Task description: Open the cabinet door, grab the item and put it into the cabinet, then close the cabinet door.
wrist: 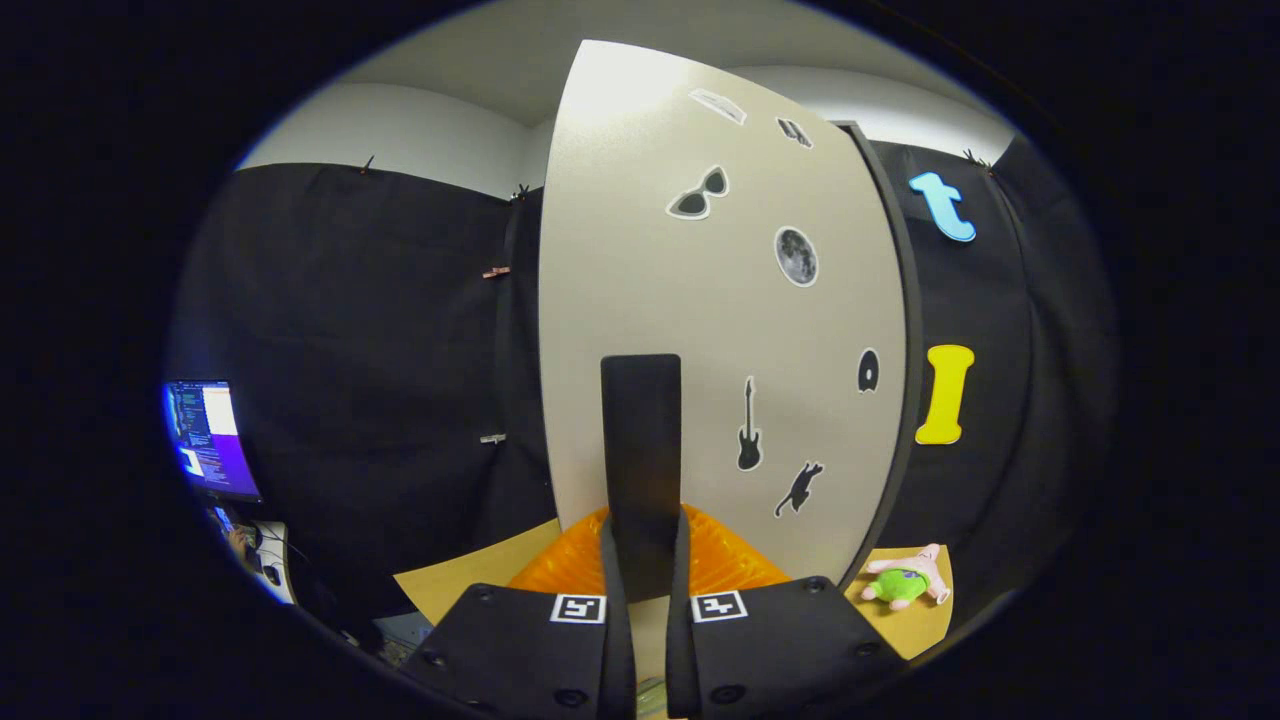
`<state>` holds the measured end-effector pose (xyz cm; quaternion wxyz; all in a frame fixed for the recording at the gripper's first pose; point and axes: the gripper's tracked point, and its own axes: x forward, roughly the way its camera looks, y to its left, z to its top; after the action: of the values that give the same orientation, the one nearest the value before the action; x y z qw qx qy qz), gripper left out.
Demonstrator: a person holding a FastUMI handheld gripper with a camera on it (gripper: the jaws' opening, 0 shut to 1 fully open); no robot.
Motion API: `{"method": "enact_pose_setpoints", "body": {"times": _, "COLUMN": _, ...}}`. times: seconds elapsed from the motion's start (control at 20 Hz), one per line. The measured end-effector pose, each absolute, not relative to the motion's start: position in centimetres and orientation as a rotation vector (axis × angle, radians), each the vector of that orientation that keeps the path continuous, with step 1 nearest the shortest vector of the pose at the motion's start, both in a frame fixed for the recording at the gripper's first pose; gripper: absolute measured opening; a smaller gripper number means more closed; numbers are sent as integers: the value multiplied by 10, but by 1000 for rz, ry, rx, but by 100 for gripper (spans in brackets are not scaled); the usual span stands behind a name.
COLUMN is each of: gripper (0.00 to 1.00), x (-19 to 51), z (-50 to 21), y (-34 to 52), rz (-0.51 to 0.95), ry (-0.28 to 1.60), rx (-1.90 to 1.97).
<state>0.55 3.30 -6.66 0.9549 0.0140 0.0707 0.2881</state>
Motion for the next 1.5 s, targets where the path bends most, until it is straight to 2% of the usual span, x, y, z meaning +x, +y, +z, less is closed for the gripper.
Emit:
{"method": "enact_pose_setpoints", "body": {"times": 1.0, "gripper": 14, "x": 9, "z": -62, "y": -59, "rz": 252, "ry": 109, "rx": 29}}
{"method": "enact_pose_setpoints", "body": {"times": 1.5, "gripper": 13, "x": -17, "z": -78, "y": -82, "rz": 146, "ry": 198, "rx": -30}}
